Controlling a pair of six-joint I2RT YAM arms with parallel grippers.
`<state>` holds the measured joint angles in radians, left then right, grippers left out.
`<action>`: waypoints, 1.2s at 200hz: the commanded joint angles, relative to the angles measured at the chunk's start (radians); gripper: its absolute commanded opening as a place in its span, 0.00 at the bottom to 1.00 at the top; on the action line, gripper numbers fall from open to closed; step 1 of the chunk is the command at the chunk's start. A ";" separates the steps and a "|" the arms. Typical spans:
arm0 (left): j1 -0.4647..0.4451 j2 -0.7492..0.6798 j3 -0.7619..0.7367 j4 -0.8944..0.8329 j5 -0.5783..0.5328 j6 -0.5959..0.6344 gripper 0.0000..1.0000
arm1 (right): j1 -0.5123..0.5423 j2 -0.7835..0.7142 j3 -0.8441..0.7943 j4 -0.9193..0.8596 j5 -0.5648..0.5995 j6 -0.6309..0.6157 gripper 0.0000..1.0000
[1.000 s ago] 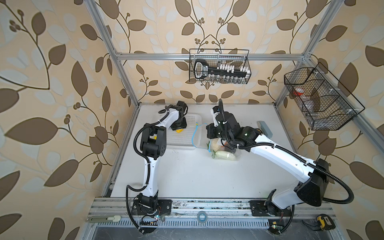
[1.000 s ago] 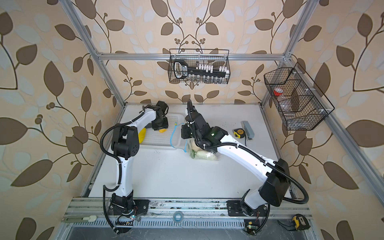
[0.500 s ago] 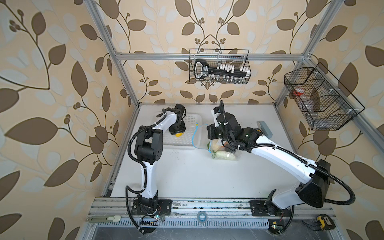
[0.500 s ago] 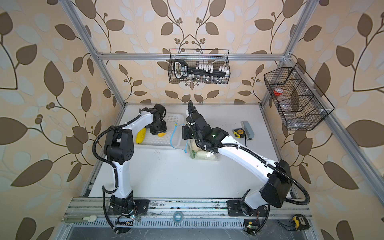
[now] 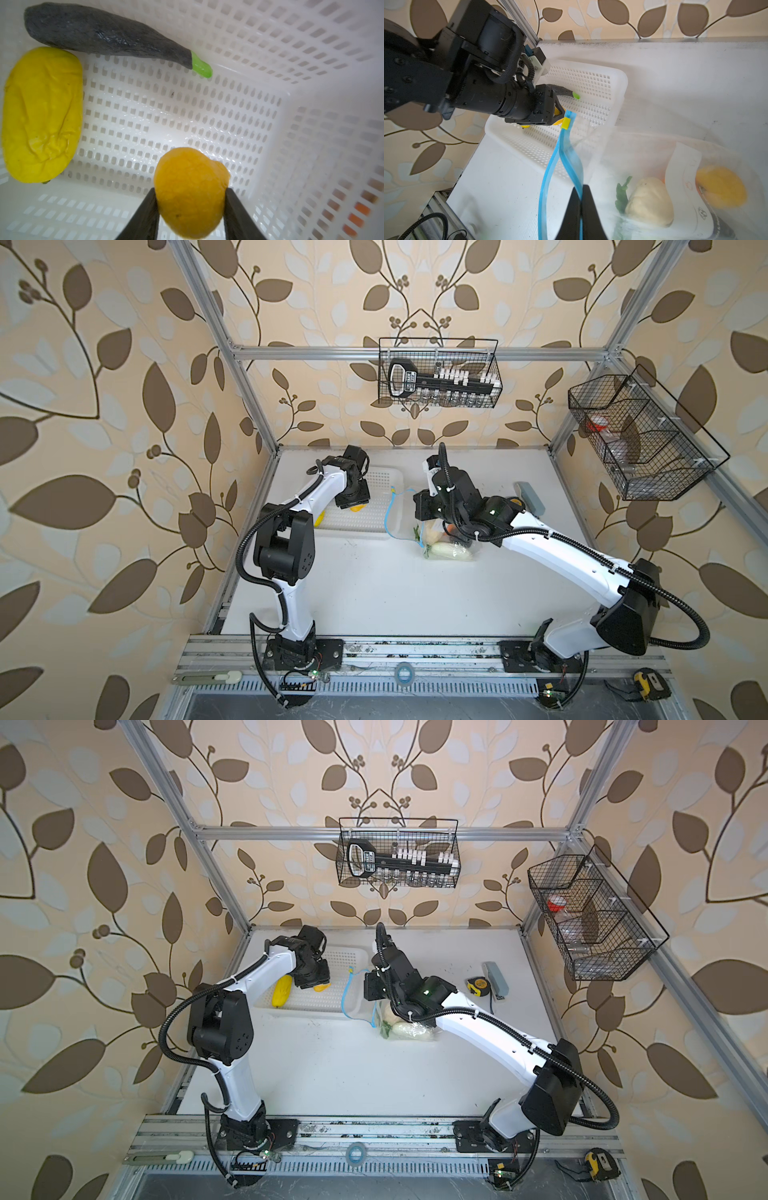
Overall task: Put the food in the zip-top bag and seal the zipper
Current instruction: 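Lift the lemon with the left gripper and carry it to the bag mouth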
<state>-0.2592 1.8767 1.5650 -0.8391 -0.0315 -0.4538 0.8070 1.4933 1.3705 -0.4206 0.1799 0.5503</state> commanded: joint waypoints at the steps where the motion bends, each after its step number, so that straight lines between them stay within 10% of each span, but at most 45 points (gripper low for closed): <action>1: -0.023 -0.109 -0.021 -0.022 0.024 -0.019 0.45 | 0.008 -0.020 -0.008 0.016 0.014 0.008 0.00; 240: -0.265 -0.565 -0.155 -0.018 0.247 -0.031 0.46 | 0.029 0.006 0.025 0.005 0.030 0.008 0.00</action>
<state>-0.5053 1.3296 1.4349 -0.8791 0.1593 -0.4801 0.8249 1.4937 1.3708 -0.4179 0.1913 0.5507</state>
